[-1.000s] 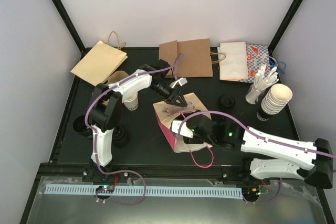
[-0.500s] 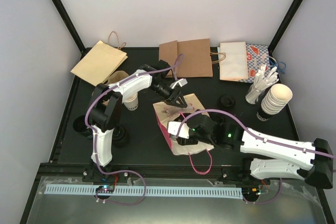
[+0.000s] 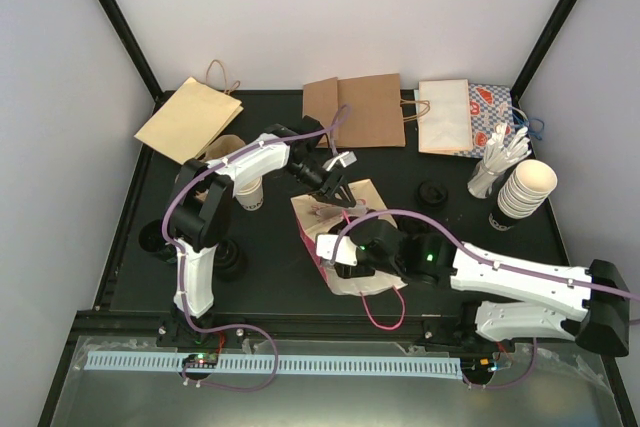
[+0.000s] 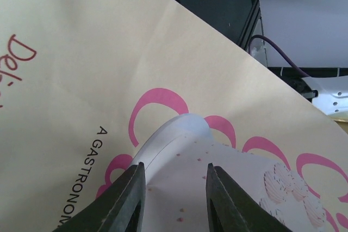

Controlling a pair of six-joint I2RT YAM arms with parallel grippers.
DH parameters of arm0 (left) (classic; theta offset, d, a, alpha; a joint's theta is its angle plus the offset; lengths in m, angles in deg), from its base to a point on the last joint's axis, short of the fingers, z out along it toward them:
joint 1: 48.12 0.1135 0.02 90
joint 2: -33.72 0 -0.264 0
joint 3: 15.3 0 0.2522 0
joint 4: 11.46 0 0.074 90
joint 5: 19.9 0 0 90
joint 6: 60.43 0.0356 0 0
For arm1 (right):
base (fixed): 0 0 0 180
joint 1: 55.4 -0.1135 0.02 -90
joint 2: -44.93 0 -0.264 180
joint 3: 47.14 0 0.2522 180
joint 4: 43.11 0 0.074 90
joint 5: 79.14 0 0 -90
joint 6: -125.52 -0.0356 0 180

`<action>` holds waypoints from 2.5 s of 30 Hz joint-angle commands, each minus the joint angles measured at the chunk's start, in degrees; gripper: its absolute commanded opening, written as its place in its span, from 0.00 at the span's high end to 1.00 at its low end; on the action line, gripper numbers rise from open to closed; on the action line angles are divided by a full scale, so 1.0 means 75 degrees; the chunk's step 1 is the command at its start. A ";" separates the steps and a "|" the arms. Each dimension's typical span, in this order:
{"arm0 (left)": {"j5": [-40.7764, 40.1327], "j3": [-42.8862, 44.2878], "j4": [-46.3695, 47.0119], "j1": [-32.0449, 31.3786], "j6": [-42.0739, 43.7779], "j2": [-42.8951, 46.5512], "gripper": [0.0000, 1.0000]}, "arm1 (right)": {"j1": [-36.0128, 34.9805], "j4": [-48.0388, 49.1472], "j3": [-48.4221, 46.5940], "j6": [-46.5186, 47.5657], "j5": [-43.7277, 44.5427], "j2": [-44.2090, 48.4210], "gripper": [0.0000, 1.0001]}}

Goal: Pack the takeout coffee

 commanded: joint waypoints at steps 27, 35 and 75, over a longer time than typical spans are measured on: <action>-0.3003 -0.0792 0.0369 0.0719 -0.0078 0.4963 0.03 | 0.0286 -0.0909 -0.1131 -0.0817 0.0158 -0.0186 0.54; -0.2833 -0.3921 0.2355 0.0581 -0.0169 0.8942 0.05 | 0.0487 -0.0714 -0.1193 -0.0783 -0.0156 -0.0318 0.54; -0.2946 -0.6453 0.4157 -0.1203 0.4947 0.9932 0.51 | 0.0636 -0.0862 -0.1446 -0.0944 -0.0361 -0.0382 0.54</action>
